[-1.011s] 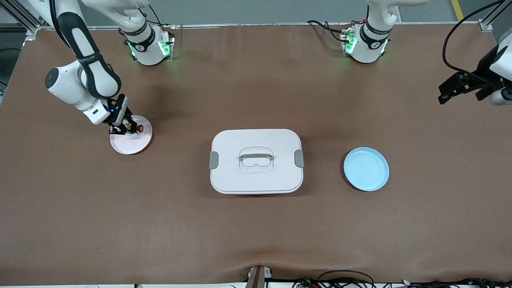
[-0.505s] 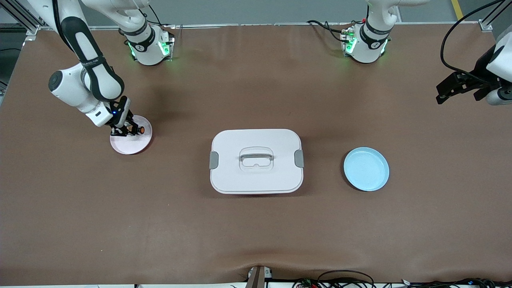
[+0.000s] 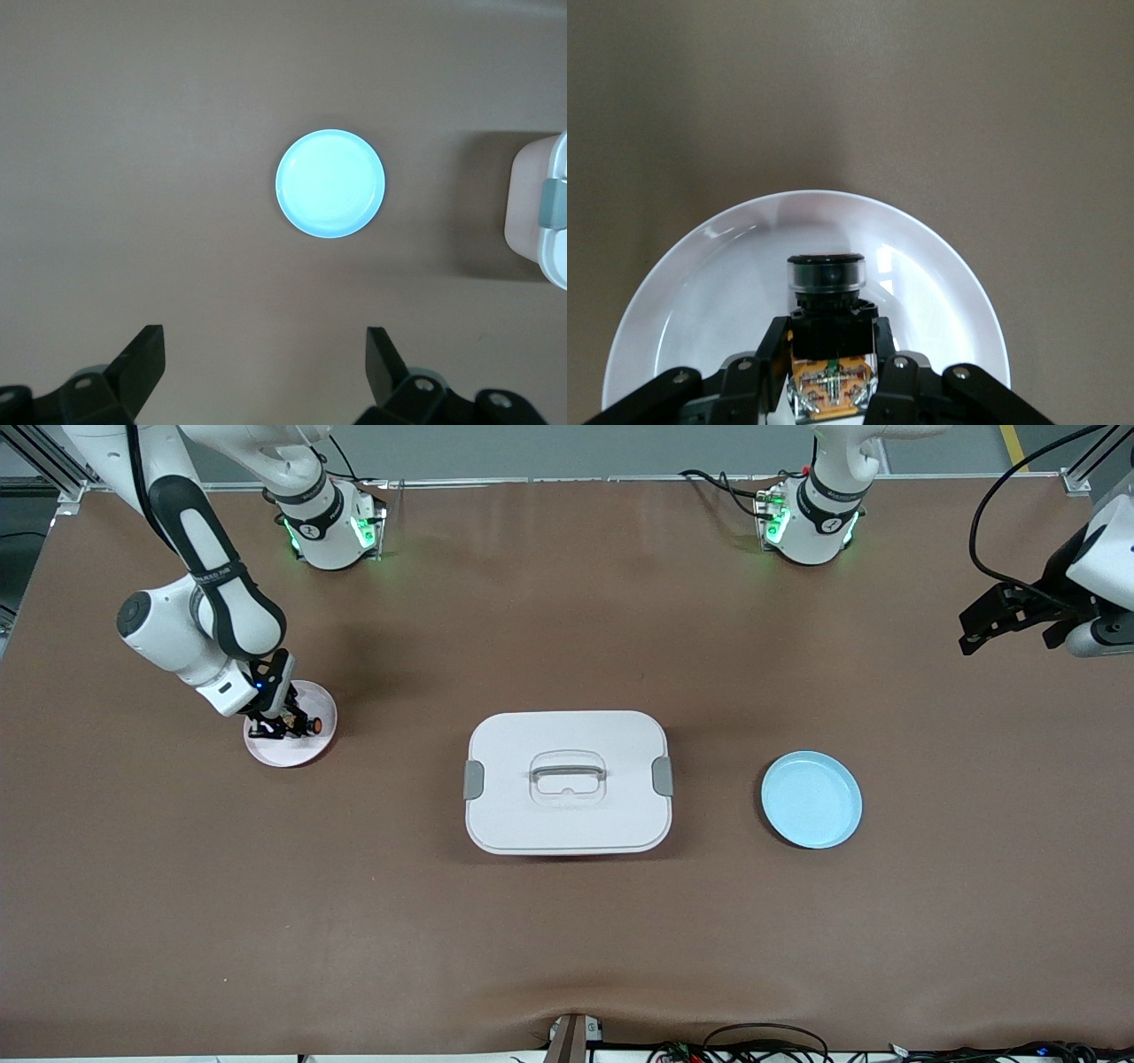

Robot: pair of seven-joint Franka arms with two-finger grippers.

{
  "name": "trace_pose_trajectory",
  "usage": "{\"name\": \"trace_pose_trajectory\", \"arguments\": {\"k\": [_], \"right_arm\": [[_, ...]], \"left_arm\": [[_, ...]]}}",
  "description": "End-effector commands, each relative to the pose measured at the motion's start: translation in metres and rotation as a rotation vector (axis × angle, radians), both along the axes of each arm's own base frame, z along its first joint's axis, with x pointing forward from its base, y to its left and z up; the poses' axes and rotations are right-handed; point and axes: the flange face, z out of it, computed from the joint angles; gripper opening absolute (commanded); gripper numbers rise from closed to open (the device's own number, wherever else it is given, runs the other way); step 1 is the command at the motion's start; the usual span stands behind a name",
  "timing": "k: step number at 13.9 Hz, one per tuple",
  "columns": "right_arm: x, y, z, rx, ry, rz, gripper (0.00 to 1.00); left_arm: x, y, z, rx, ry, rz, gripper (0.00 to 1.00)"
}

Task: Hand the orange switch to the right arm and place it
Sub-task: 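Lower the switch onto the pink plate with the right gripper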

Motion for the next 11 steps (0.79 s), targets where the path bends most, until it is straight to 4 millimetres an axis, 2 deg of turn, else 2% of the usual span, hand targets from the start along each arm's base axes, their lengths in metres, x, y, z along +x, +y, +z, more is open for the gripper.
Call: {"name": "trace_pose_trajectory", "arguments": {"k": [1,2,3,8,11], "right_arm": [[0.005,-0.001,-0.005,-0.018,-0.026,0.023,0.0],[0.006,-0.001,-0.005,-0.014,-0.024,0.007,0.0],[0.005,-0.005,-0.006,-0.01,-0.018,-0.008,0.99],[0.011,-0.005,0.002,0.013,-0.023,-0.01,1.0],[0.024,-0.013,0.013,0.123,0.039,-0.031,1.0]], "left_arm": [[-0.001,-0.001,0.003,-0.013,-0.007,-0.016,1.0],[-0.001,0.001,0.002,-0.013,-0.005,-0.015,1.0],[-0.001,0.002,0.002,-0.011,-0.005,-0.012,1.0],[-0.001,0.002,0.002,-0.011,-0.005,-0.012,1.0],[0.0,0.003,0.002,-0.01,-0.009,-0.012,1.0]]}}
